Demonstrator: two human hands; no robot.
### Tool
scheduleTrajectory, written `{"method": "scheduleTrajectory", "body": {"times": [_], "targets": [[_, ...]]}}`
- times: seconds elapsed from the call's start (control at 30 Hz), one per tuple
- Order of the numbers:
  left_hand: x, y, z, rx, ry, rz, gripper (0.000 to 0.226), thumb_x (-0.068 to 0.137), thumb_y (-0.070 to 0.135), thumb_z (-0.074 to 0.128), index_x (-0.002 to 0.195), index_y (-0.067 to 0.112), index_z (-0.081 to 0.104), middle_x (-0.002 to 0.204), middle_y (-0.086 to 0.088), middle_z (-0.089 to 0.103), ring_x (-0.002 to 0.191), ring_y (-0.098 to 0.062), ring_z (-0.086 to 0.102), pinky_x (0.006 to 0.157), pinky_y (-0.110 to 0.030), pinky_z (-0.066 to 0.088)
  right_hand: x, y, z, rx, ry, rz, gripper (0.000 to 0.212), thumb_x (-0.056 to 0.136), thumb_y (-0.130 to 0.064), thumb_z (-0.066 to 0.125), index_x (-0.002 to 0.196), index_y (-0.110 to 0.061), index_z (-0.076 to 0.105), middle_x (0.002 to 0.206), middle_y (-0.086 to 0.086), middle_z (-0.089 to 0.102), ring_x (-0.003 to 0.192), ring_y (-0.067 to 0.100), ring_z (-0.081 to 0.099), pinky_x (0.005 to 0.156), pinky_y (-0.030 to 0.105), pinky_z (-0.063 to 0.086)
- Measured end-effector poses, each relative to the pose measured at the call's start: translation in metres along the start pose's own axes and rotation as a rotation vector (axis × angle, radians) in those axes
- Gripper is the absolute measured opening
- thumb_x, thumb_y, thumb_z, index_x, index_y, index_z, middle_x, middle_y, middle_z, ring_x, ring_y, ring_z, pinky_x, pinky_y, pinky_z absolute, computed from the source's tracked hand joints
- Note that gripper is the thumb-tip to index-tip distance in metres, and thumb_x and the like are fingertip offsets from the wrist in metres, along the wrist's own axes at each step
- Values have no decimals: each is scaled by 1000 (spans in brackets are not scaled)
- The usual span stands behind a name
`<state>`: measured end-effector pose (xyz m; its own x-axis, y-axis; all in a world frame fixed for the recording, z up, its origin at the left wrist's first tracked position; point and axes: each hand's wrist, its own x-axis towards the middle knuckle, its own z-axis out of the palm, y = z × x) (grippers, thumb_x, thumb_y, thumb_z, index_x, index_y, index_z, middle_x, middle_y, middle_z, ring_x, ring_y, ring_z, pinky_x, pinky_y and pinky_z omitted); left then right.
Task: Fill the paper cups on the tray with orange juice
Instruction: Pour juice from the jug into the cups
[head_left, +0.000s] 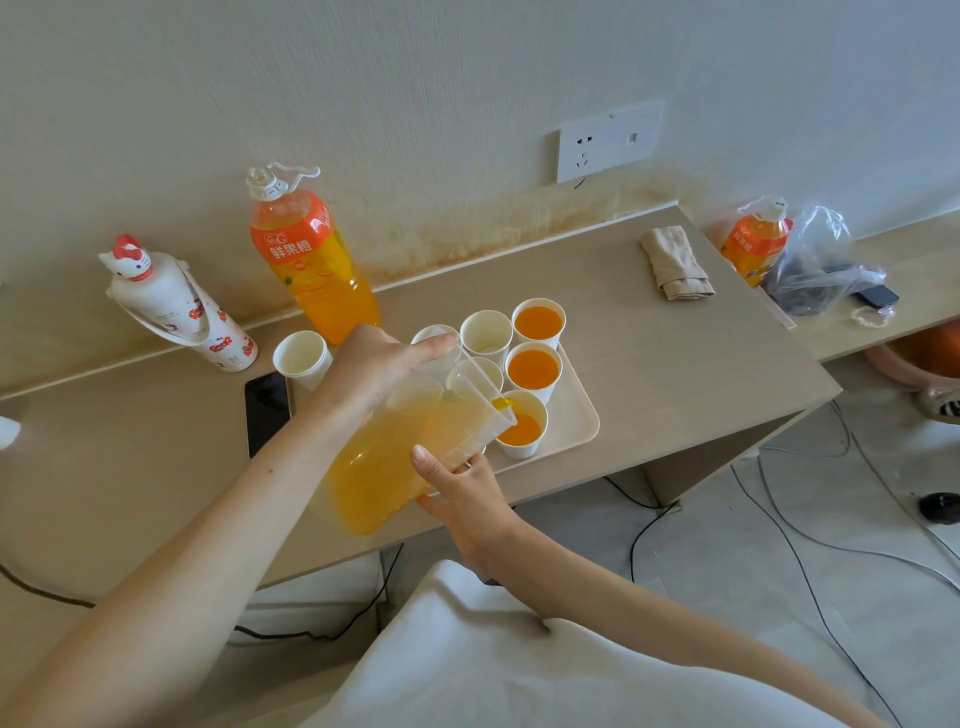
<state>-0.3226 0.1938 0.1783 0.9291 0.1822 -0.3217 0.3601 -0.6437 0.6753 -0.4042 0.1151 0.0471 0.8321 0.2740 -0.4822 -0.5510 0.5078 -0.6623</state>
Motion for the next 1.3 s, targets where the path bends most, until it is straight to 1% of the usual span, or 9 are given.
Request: {"method": "scheduleTrajectory", "body": {"times": [0.07,0.33,0.4,0.57,0.73,0.93,1.03,1.17,1.3], "targets": [[0,0,0,-5,2,-2,60,77,51,73,49,16,33,37,8,29,43,-14,30,49,-28,25,1,1,0,10,3,3,82,67,-35,80,136,-20,40,129,5,62,118,20,60,85,31,55],[0,-1,0,1,2,1,59,78,51,73,50,16,33,45,3,30,44,-14,29,49,-28,25,3,4,-1,8,0,2,82,67,-37,82,136,-21,39,129,4,62,119,22,59,93,37,53],[0,-1,1,2,2,3,60,78,51,73,50,16,33,45,3,30,44,-14,30,50,-28,26,3,4,-1,9,3,7,84,67,-37,82,137,-21,38,130,4,61,119,21,59,92,36,54],[0,-1,1,-1,5,10,59,78,50,72,49,16,34,44,4,30,45,-14,30,50,-28,26,1,2,-1,16,0,9,81,67,-35,80,135,-20,38,128,4,62,115,18,61,80,27,55],[1,-1,1,-6,8,12,59,78,50,73,49,17,33,43,4,30,45,-14,31,50,-28,26,2,2,0,16,-3,8,82,67,-36,81,136,-21,38,129,4,61,118,21,59,88,33,54],[3,-3,1,5,0,9,59,77,53,72,50,15,36,43,4,32,46,-16,35,54,-28,30,1,2,-1,24,0,1,82,66,-36,80,135,-20,40,128,4,62,117,20,60,85,31,55],[4,-3,0,5,-7,5,57,76,54,72,51,14,42,44,3,40,49,-18,42,56,-29,34,1,1,0,17,-3,-2,79,67,-35,79,135,-20,40,127,4,62,116,19,60,83,29,55],[1,-1,0,-4,5,-2,57,78,50,73,49,17,36,42,5,34,46,-15,36,51,-28,29,0,1,1,19,-18,-6,82,66,-36,80,136,-20,40,128,3,62,117,19,59,85,30,55],[1,-1,0,-5,0,5,56,78,51,73,49,17,37,43,5,35,46,-15,37,51,-27,30,0,3,0,22,-18,-5,81,68,-34,79,137,-21,39,129,4,61,117,19,60,84,29,56]]}}
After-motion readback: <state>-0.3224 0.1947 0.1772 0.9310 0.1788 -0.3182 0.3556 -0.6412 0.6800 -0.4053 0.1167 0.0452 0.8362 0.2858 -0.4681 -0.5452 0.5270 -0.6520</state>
